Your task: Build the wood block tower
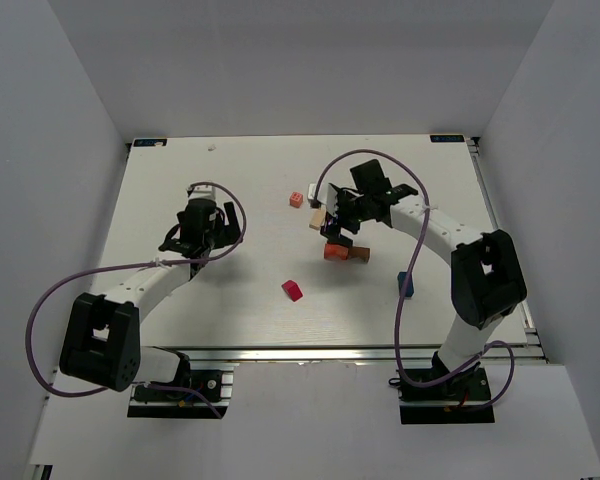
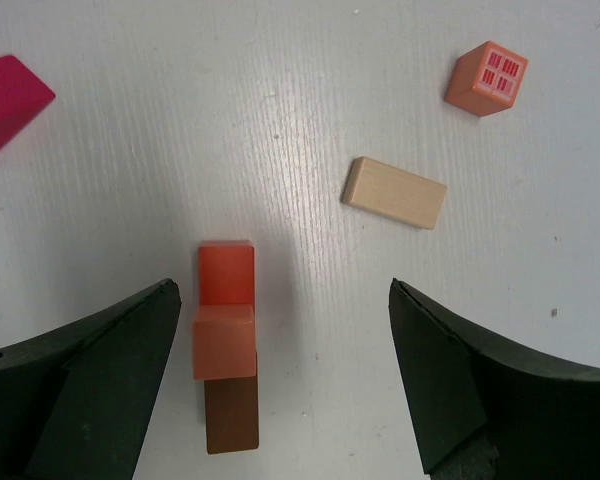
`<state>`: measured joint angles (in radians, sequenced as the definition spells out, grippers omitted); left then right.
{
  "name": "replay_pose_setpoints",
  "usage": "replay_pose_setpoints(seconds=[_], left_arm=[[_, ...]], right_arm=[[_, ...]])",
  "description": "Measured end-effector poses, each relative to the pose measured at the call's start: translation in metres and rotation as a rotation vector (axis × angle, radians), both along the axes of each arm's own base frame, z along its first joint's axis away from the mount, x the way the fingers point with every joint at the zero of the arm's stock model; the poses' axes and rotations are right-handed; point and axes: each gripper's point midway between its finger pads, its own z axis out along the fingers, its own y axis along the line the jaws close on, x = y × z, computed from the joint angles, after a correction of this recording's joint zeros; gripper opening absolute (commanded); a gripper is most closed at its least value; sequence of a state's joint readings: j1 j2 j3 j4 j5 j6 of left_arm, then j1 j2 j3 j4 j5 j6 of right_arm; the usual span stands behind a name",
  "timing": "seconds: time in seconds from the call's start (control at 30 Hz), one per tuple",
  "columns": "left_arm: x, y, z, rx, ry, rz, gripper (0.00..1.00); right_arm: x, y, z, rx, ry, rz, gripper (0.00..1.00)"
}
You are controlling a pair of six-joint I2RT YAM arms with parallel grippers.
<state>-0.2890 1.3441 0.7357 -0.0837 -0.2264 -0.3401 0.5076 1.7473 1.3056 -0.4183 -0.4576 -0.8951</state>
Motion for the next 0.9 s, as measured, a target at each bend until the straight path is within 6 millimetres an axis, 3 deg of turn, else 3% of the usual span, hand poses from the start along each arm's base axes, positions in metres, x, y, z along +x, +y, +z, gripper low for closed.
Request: replay_pose_setpoints(seconds=[0.13,0.3,0.47,0.6,0.7,0.9], left_arm=[[0.002,-0.003,0.005,-0.014,-0.014,-0.011,0.98],[0.003,-0.01,0.015,-0.054,-0.039,-0.031,0.98],[0.002,-0.011,0.037,-0.096,-0.1,-0.014,0.98],[0.003,-0.009,0.046,-0.12,-0.123,0.02,0.98],[0.003,-0.008,0.045,-0.136,-0.12,0.038,0.98],[0.007,-0.004,0.043,-0.155,-0.114,0.063,0.98]], right_arm=[[0.003,0.006,0.014,0.051,-0.002,-0.043,0.89],[0.023,0.019,0.055,0.198,-0.058,-0.165,0.89],[0.052,0.033,0.09,0.35,-0.074,-0.306,0.89],[0.091,0.059,0.11,0.444,-0.036,-0.369,0.89],[0.113,0.073,0.104,0.49,0.028,-0.438,0.89],[0.136,0.08,0.056,0.445,0.135,-0.566,0.87]])
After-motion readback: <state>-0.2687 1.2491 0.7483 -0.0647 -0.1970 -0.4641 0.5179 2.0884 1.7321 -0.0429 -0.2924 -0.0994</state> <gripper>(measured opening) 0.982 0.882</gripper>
